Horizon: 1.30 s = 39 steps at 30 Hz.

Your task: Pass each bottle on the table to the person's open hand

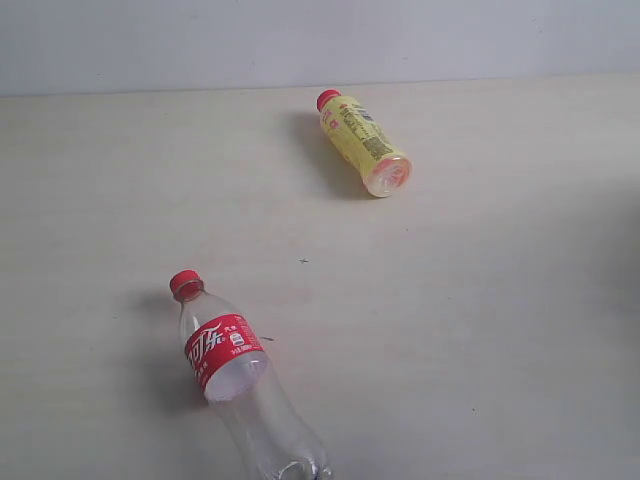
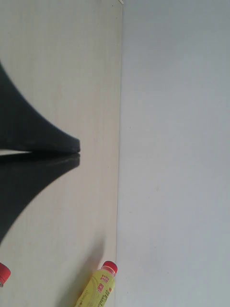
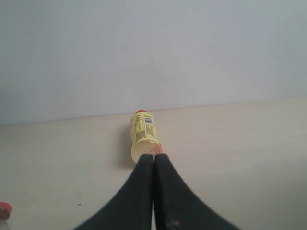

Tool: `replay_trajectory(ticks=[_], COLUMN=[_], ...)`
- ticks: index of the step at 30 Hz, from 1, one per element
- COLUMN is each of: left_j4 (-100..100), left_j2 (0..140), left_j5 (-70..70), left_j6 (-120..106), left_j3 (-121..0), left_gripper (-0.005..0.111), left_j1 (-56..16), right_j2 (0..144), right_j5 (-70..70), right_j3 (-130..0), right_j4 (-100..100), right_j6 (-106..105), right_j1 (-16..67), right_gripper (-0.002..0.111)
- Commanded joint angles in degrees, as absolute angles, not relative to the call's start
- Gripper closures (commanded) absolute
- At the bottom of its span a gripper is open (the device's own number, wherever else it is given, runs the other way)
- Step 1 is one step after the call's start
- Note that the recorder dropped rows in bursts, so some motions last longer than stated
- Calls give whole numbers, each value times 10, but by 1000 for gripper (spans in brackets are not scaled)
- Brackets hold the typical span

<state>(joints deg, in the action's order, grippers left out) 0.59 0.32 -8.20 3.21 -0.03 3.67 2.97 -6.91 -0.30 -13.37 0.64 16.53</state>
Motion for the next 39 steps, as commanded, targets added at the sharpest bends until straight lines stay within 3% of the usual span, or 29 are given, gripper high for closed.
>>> replay_trajectory(ticks=[1,39], left_j4=[0,0], left_j2=[0,0], left_j5=[-82,-84], left_j6=[30,30], left_j3=[0,0], left_gripper=[106,106], left_j1=[34,34], right_j2=[26,0], right_j5=[-77,-59], right_j3=[0,0], right_j4=[-149,-165], right_j6=[5,-49], right_j1=[163,163], right_gripper=[108,108])
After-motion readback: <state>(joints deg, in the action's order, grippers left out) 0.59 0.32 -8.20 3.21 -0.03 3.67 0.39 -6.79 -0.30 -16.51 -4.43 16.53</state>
